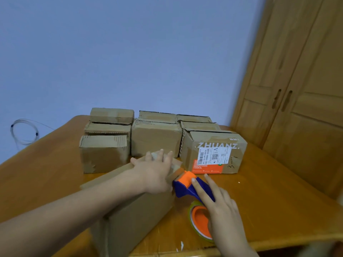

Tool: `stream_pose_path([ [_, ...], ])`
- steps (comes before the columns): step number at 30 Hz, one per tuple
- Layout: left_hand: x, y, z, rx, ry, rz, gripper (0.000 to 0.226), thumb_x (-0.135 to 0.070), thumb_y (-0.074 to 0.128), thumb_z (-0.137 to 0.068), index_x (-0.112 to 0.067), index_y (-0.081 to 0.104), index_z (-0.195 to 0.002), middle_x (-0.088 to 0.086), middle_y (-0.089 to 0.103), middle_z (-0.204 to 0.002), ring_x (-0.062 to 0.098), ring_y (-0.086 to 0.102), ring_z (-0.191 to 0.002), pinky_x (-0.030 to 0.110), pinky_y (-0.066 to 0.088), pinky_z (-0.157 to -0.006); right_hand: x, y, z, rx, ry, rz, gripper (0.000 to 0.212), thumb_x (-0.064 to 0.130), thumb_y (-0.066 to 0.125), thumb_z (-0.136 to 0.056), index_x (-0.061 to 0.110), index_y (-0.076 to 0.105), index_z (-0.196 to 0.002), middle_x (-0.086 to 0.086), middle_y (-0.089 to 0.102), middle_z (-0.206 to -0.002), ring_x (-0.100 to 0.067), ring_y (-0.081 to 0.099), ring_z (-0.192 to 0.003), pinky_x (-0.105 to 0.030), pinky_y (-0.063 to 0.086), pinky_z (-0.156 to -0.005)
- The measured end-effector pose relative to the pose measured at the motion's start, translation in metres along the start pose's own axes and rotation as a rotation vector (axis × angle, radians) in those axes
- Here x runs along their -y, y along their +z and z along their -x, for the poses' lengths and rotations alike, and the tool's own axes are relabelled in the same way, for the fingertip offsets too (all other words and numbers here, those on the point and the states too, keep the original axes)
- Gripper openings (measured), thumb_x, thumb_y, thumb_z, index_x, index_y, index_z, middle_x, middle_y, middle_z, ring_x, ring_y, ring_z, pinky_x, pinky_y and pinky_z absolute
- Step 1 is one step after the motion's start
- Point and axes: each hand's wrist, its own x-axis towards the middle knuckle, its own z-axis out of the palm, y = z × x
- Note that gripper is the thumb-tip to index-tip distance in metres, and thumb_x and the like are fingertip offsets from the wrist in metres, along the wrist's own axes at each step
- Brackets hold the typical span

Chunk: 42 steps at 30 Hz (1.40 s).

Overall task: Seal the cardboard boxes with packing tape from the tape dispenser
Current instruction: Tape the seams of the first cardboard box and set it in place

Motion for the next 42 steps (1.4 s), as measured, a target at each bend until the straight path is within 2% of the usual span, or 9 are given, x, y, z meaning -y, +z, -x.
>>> stream_pose_path([
  [2,0.009,-0.005,-0.002,0.017,0.068,-0.012,0.092,-0.044,0.055,-0.092,-0.028,-0.014,-0.151,0.002,-0.016,-0.160,0.039,-0.005,-0.146,0.067,0.009,-0.112,0.005,0.000,0.000,0.001,-0.006,-0.006,0.135,0.019,0.097,-0.015,0.026,0.042,-0.138,-0.007,0.055,-0.129,-0.028,0.067,-0.096,-0.033,0.056,-0.056],
  [5,0.023,-0.006,-0.003,0.018,0.169,-0.108,0.087,-0.043,0.052,-0.094,-0.033,-0.014,-0.151,0.005,-0.018,-0.160,0.039,-0.003,-0.146,0.059,0.010,-0.116,0.013,-0.003,-0.001,0.032,-0.005,0.006,0.131,0.020,0.098,-0.013,0.028,0.047,-0.133,-0.006,0.065,-0.120,-0.027,0.069,-0.092,-0.033,0.056,-0.055],
  [10,0.024,0.015,0.008,-0.162,0.195,-0.309,0.071,-0.035,0.037,-0.102,-0.031,-0.013,-0.151,0.017,-0.010,-0.159,0.040,0.004,-0.146,0.048,0.015,-0.118,0.021,-0.009,0.000,0.061,0.034,0.047,0.123,0.020,0.097,-0.014,0.027,0.054,-0.129,-0.005,0.069,-0.110,-0.026,0.069,-0.081,-0.033,0.053,-0.050],
  [12,0.019,0.021,0.012,-0.211,0.177,-0.338,0.070,-0.033,0.035,-0.103,-0.030,-0.017,-0.150,0.018,-0.005,-0.160,0.040,0.006,-0.146,0.044,0.015,-0.118,0.029,-0.022,0.000,0.109,0.040,0.058,0.117,0.016,0.095,-0.038,0.029,0.043,-0.142,-0.008,0.060,-0.127,-0.031,0.064,-0.098,-0.042,0.054,-0.064],
  [14,0.018,0.021,0.012,-0.222,0.177,-0.330,0.070,-0.033,0.034,-0.103,-0.032,-0.018,-0.150,0.017,0.001,-0.160,0.038,0.008,-0.147,0.041,0.016,-0.117,0.032,-0.035,-0.002,0.134,0.001,0.061,0.099,0.013,0.070,-0.082,0.042,0.005,-0.151,-0.003,0.024,-0.155,-0.032,0.038,-0.129,-0.045,0.041,-0.094],
  [15,0.019,0.020,0.012,-0.223,0.189,-0.334,0.068,-0.033,0.033,-0.103,-0.033,-0.017,-0.150,0.017,0.003,-0.160,0.038,0.009,-0.146,0.040,0.016,-0.117,0.030,-0.038,-0.002,0.142,-0.035,0.073,0.090,0.011,0.055,-0.093,0.045,-0.006,-0.149,0.001,0.008,-0.158,-0.029,0.026,-0.135,-0.042,0.033,-0.102],
  [17,0.021,0.019,0.013,-0.221,0.218,-0.365,0.065,-0.033,0.031,-0.104,-0.035,-0.015,-0.150,0.018,0.004,-0.160,0.039,0.010,-0.146,0.040,0.018,-0.117,0.030,-0.048,-0.007,0.191,-0.042,0.099,0.084,0.007,0.043,-0.097,0.046,-0.012,-0.147,0.004,0.000,-0.159,-0.027,0.021,-0.136,-0.039,0.029,-0.104],
  [32,0.023,0.022,0.003,-0.194,0.244,-0.476,0.061,-0.035,0.030,-0.104,-0.034,-0.008,-0.152,0.017,0.003,-0.159,0.039,0.015,-0.145,0.039,0.018,-0.116,0.021,-0.073,-0.035,0.243,-0.166,0.283,0.064,0.017,0.034,-0.104,0.047,-0.002,-0.147,0.003,0.015,-0.156,-0.032,0.027,-0.130,-0.044,0.030,-0.100],
  [42,0.023,0.020,0.008,-0.222,0.257,-0.470,0.059,-0.034,0.031,-0.104,-0.032,-0.002,-0.153,0.017,0.013,-0.157,0.036,0.022,-0.142,0.037,0.028,-0.112,0.025,-0.093,-0.052,0.241,-0.261,0.409,0.056,0.014,0.035,-0.103,0.046,0.018,-0.146,-0.006,0.041,-0.136,-0.035,0.038,-0.116,-0.048,0.033,-0.089],
])
